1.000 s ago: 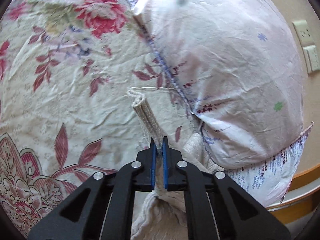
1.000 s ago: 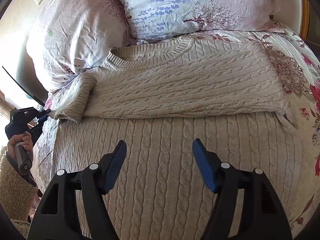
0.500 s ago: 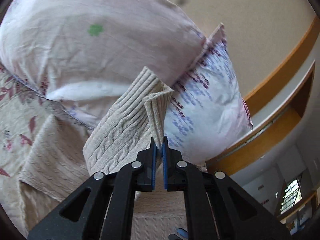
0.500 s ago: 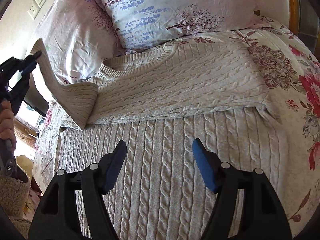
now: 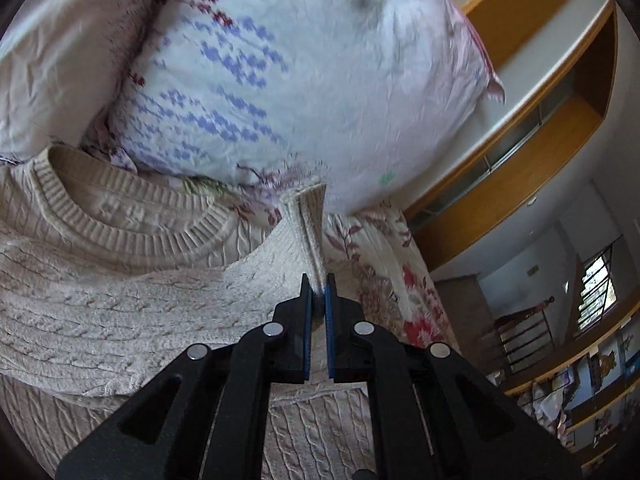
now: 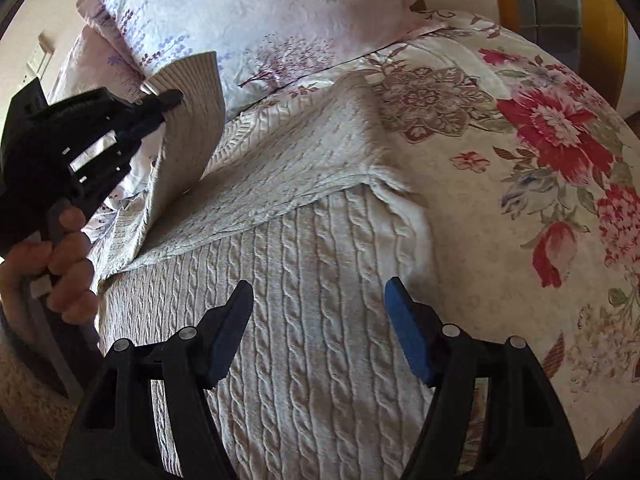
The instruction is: Fold small clothes
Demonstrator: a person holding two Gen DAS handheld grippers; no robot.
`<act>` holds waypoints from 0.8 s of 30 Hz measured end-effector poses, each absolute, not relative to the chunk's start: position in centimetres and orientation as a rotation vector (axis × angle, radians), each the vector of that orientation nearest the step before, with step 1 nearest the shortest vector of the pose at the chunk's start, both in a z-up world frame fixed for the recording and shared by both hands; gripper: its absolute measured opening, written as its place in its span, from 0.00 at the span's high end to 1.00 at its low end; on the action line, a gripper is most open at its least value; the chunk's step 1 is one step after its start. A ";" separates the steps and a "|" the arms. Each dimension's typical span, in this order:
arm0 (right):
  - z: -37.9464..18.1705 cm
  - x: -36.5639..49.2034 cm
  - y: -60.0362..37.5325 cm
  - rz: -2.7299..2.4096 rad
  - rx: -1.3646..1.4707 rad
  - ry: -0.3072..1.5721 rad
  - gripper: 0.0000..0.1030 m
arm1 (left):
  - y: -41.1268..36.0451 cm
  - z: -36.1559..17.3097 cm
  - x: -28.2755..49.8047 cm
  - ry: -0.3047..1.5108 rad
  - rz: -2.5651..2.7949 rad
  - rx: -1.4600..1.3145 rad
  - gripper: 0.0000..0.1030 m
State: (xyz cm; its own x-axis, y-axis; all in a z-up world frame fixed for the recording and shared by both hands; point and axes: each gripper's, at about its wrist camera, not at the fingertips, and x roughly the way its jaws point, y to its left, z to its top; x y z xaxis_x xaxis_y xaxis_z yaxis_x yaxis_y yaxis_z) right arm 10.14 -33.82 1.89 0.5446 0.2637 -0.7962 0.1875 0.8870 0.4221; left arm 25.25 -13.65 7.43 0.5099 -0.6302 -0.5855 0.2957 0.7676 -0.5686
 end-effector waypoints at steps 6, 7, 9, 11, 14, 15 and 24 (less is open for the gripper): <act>2.4 10.3 -36.1 0.023 0.543 0.984 0.32 | -16.0 3.1 23.8 0.989 -0.591 -0.313 0.87; 2.7 10.7 -36.5 0.023 0.549 0.973 0.32 | -15.8 2.8 23.5 0.999 -0.593 -0.310 0.81; 3.3 11.6 -37.4 0.042 0.586 0.943 0.32 | -15.3 2.9 23.0 0.999 -0.596 -0.296 0.43; 3.9 12.9 -38.0 0.062 0.626 0.916 0.33 | -14.0 3.8 21.9 0.958 -0.590 -0.272 0.30; 4.5 15.8 -38.2 0.113 0.665 0.908 0.45 | -11.5 5.5 20.6 0.897 -0.557 -0.199 0.23; 4.6 16.9 -37.9 0.131 0.668 0.914 0.47 | -10.5 6.0 20.3 0.876 -0.534 -0.174 0.22; -0.1 22.9 -35.3 0.125 0.619 1.104 0.65 | -0.1 5.9 18.9 0.872 -0.250 -0.188 0.20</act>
State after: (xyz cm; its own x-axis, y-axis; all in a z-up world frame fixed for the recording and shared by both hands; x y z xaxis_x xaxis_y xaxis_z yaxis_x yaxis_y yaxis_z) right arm 22.87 -35.27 -0.12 0.4620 0.3918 -0.7956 0.2043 0.8260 0.5253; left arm 18.91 -0.07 5.91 0.6169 -0.2923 -0.7307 0.1395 0.9544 -0.2641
